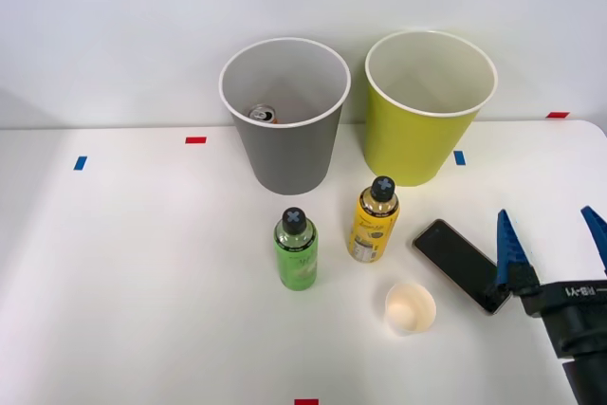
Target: Put cans in the gray bin, plastic bottles in the light green bin
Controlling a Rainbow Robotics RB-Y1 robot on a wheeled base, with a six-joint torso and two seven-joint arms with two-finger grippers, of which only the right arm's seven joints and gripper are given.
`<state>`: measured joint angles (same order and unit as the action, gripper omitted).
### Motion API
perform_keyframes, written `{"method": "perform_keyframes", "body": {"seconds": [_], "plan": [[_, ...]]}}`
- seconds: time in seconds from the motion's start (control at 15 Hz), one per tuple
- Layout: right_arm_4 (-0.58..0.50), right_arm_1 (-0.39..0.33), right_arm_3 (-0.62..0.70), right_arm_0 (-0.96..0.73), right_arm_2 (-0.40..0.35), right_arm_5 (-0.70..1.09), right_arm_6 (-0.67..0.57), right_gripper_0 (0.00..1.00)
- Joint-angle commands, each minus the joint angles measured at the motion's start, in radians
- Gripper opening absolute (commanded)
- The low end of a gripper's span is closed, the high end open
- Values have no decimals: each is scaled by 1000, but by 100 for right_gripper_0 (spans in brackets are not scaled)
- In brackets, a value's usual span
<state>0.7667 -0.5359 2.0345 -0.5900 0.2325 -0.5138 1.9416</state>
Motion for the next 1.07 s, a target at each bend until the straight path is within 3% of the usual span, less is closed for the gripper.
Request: {"method": "perform_keyframes", "body": {"seconds": [0.07, 0.47, 0.6, 0.87, 1.07], "plan": [[-89, 90, -79, -13, 1, -14, -3, 100], [-204, 198, -82, -66, -8, -9, -23, 100], [-268, 214, -80, -65, -13, -9, -133, 100], [-598, 310, -178, -65, -79, -87, -443, 100], [-623, 278, -250, -82, -42, -206, -452, 100]]}}
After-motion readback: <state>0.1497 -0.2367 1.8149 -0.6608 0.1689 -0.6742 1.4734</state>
